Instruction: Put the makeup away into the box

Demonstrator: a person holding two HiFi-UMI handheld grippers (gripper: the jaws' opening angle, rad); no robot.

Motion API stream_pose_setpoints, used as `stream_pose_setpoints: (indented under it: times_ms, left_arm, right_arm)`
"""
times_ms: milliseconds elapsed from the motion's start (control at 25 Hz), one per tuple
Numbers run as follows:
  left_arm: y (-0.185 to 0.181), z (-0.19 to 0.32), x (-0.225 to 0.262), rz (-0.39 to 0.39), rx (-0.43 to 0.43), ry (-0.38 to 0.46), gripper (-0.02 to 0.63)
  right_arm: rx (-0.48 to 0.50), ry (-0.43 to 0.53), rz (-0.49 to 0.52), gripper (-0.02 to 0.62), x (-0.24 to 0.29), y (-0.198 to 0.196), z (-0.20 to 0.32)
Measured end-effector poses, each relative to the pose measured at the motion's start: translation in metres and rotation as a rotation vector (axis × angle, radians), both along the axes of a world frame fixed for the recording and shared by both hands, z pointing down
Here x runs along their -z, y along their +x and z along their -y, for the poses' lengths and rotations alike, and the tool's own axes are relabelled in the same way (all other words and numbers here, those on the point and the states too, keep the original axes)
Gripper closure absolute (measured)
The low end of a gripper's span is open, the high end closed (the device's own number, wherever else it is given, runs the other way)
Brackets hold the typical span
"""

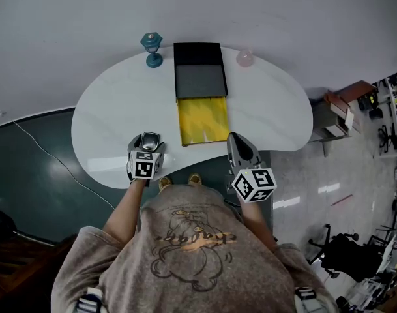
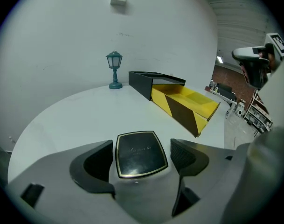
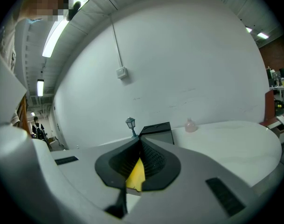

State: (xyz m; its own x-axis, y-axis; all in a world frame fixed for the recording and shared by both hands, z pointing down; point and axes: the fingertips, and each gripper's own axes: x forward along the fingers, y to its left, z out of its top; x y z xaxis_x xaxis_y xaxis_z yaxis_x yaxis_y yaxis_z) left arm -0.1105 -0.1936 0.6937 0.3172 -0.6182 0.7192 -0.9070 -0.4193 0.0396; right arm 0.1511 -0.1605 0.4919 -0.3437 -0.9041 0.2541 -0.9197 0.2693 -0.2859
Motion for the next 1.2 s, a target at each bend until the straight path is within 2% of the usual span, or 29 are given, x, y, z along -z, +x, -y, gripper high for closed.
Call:
stream_pose_setpoints:
  times_ms: [200,400,520,640,1200]
  left_arm:
    - [0.000,-0.003,-0.010,0.017,0.001,-0.030,0.209]
    - [0.000,-0.002,-0.009,0.013,-0.001,-0.026,0.212]
    - [-0.002,-0.003,-0.009,0.014,0.001,-0.023,0.250]
    - [-0.002,-0.006,-0.008,0.015,-0.001,-0.025,0.255]
    - [0.004,0.005,0.034,-0.025,-0.015,0.065,0.262]
  right_arm:
    - [-0.014,-0.003,0.000,0.591,0.000,0.006,-0.003]
    - [-0.020,-0.003,0.000,0.592,0.000,0.008,-0.004]
    - [-0.023,-0.003,0.000,0.591,0.000,0.007,-0.006]
    - [-0.021,-0.001,-0.001,0.591,0.000,0.007,-0.008]
    - [-0.019,0.005,0.013,0.591,-0.001,0.006,-0.014]
